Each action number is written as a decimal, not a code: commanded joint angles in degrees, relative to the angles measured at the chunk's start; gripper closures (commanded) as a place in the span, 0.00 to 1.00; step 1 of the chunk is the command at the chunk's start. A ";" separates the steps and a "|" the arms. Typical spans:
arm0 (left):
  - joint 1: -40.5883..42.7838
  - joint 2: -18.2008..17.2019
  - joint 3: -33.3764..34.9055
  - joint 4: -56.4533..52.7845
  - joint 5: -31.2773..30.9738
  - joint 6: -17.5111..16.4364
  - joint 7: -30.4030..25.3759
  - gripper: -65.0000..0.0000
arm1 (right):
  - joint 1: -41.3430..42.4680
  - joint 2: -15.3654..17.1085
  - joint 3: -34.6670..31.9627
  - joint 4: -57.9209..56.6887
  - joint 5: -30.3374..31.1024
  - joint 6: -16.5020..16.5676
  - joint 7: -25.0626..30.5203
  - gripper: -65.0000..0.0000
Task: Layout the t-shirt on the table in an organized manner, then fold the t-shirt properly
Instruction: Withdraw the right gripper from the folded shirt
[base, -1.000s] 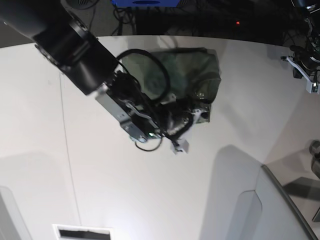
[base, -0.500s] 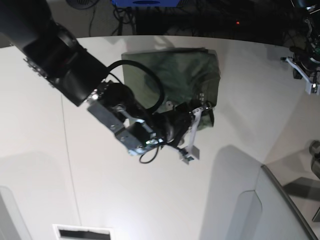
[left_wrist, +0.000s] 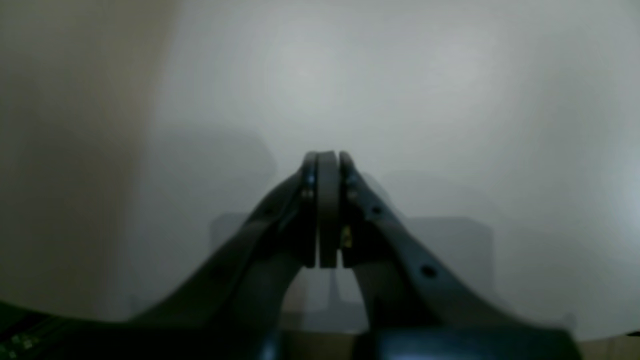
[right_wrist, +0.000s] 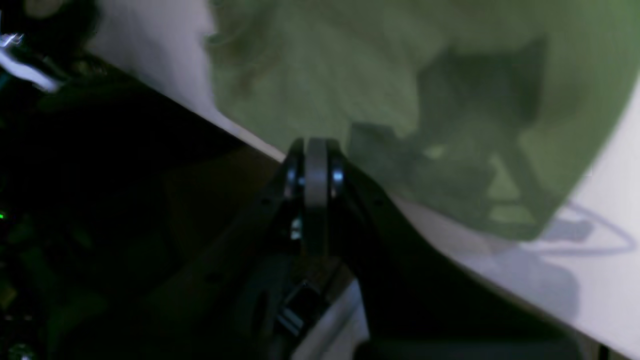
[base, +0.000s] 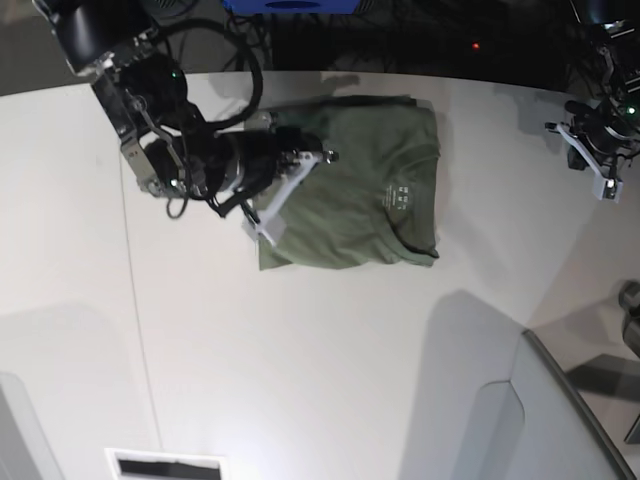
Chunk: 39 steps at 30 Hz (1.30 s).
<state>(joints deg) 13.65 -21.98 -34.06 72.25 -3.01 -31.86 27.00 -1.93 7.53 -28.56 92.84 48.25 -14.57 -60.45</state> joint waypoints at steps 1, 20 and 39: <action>-0.51 -1.19 -0.35 0.85 -0.47 0.16 -0.85 1.00 | 0.40 0.43 0.12 0.92 1.20 0.19 0.88 1.00; -0.86 -1.72 -0.35 0.76 -0.47 0.16 -0.76 1.00 | -1.71 4.47 0.29 -8.22 1.38 0.19 7.48 1.00; -0.95 -1.80 -0.35 -3.19 -0.47 0.16 -1.20 1.00 | 0.13 4.12 1.61 0.13 1.38 0.11 3.43 1.00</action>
<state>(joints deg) 12.99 -22.41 -34.04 68.27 -3.01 -31.88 26.59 -2.09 11.75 -27.05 92.20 48.99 -14.55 -57.01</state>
